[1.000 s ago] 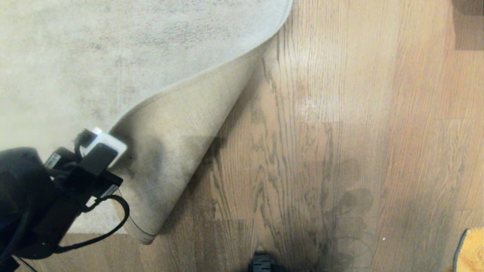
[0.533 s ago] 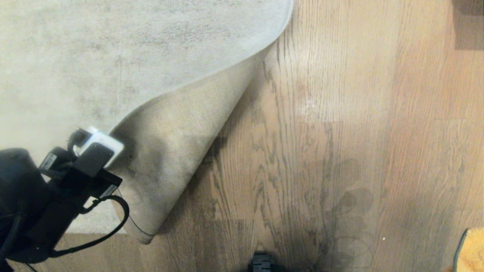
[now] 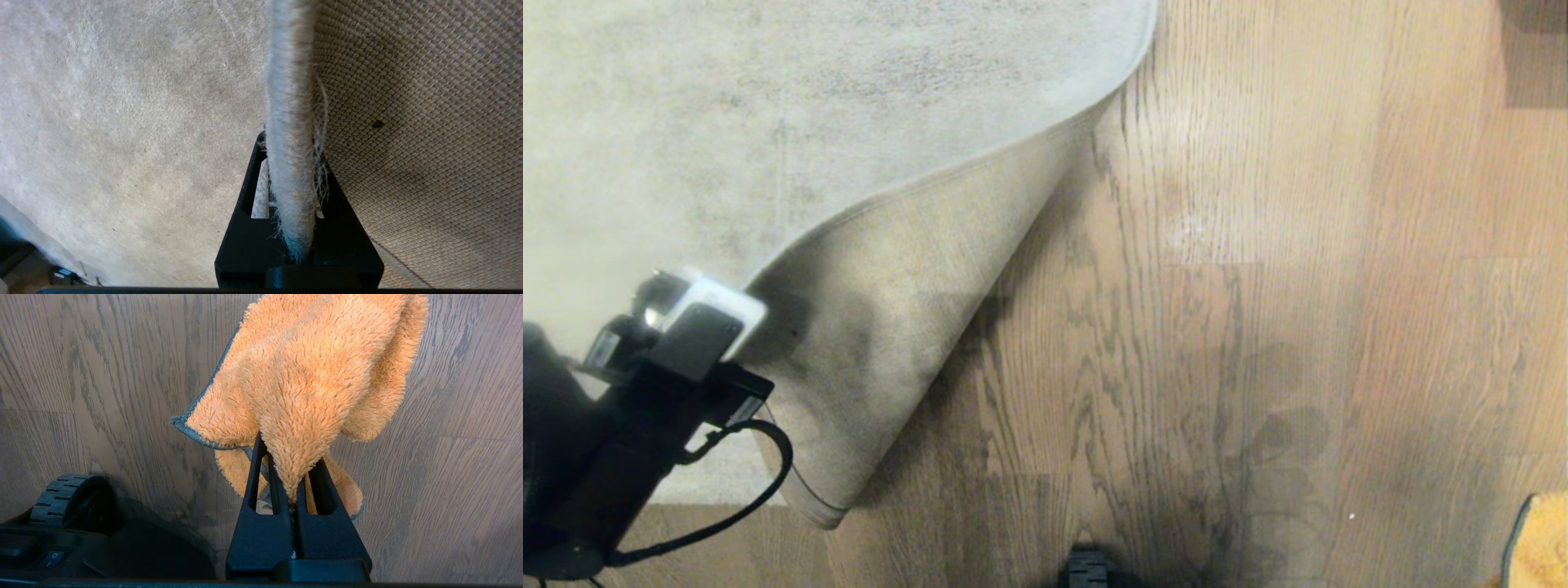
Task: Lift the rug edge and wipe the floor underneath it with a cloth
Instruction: Lay down the carpet
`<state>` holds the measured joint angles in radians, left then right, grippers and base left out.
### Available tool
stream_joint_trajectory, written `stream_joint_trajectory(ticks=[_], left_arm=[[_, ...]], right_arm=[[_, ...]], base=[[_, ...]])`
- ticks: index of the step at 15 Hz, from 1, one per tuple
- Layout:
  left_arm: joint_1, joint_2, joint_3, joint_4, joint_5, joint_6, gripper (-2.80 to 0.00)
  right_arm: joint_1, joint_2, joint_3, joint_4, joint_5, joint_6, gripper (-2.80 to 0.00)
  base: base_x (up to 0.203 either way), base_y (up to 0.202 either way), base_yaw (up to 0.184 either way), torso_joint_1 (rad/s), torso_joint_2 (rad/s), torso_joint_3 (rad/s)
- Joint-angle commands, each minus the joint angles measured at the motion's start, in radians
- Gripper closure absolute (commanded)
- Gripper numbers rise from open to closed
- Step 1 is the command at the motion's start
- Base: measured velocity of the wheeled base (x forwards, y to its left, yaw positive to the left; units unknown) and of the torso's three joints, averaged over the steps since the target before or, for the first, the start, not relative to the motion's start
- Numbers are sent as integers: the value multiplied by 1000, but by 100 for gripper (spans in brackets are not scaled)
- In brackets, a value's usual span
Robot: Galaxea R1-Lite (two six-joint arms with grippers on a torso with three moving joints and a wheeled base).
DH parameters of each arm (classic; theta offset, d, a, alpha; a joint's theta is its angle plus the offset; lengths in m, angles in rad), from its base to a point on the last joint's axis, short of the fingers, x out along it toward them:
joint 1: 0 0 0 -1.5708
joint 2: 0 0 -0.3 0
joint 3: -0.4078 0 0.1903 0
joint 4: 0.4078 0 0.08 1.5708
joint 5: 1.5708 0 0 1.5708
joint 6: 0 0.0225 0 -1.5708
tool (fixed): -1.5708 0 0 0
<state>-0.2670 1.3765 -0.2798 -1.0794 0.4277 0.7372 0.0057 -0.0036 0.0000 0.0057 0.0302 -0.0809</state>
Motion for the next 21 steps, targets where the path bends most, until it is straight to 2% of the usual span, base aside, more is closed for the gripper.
stream_joint_trajectory(ticks=[1,3,7,21], left_arm=[[-16,-12,11,-8,2,-13,0],[-24,-29,34,-8,4,-18,0],[-42,-27,67,-8,-1,-87,0],[-83,-33,59,-10,-4,-125,0]], right_arm=[[0,4,0,0,0,0,0],[0,4,0,0,0,0,0],[0,4,0,0,0,0,0],[0,4,0,0,0,0,0]], base=[[0,0,0,0,0,0],[0,0,0,0,0,0],[0,0,0,0,0,0],[0,0,0,0,0,0]])
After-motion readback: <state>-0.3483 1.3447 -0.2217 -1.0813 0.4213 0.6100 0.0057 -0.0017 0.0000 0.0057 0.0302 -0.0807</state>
